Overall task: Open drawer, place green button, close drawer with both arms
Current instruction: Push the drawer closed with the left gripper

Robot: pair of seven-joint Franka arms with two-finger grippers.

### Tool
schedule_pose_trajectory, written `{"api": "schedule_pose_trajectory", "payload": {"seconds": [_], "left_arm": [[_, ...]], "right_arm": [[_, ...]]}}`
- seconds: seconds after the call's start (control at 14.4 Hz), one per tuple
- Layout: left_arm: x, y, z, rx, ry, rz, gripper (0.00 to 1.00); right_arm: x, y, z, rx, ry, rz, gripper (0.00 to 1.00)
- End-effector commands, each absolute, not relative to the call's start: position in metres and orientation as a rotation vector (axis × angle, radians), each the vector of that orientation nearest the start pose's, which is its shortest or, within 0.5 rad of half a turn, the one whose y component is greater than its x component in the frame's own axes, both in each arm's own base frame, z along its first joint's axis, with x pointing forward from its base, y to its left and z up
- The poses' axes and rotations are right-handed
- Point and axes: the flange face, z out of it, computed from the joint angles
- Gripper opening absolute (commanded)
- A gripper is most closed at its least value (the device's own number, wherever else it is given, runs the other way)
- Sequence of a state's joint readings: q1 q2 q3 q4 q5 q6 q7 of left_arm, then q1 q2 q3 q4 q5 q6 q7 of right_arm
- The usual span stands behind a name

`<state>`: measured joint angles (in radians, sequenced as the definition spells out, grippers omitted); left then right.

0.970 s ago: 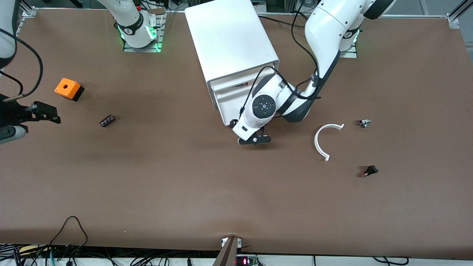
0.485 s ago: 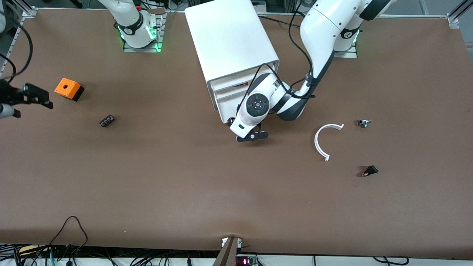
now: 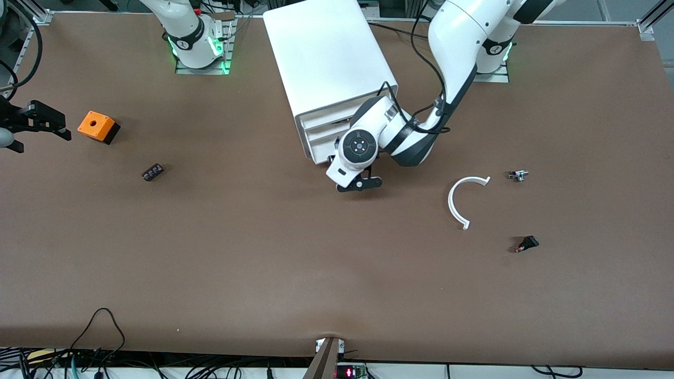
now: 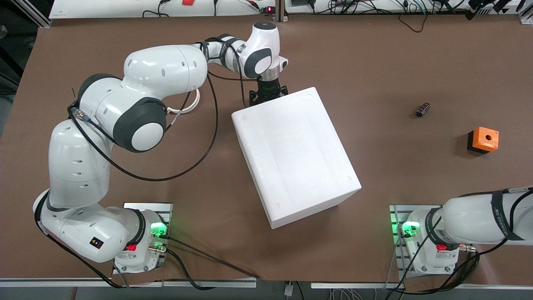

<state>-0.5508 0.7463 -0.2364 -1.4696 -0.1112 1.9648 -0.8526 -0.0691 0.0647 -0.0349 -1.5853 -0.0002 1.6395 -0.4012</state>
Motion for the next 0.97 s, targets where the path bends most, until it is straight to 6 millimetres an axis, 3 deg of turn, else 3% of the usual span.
{"api": "schedule_pose_trajectory", "payload": {"seconds": [0.0, 0.55, 0.9], "left_arm": [[0.484, -0.483, 0.232, -3.082, -0.238, 0.602, 1.00], [0.463, -0.484, 0.220, -3.057, -0.276, 0.744, 1.00], [0.485, -0.474, 0.236, -3.100, -0.281, 0.691, 1.00]], "right_arm": [[0.572, -0.071, 0.588, -3.131, -0.388, 0.015, 1.00], [0.578, -0.077, 0.579, -3.141, -0.312, 0.053, 1.00], [0.571, -0.079, 0.583, -3.133, -0.298, 0.079, 1.00]]}}
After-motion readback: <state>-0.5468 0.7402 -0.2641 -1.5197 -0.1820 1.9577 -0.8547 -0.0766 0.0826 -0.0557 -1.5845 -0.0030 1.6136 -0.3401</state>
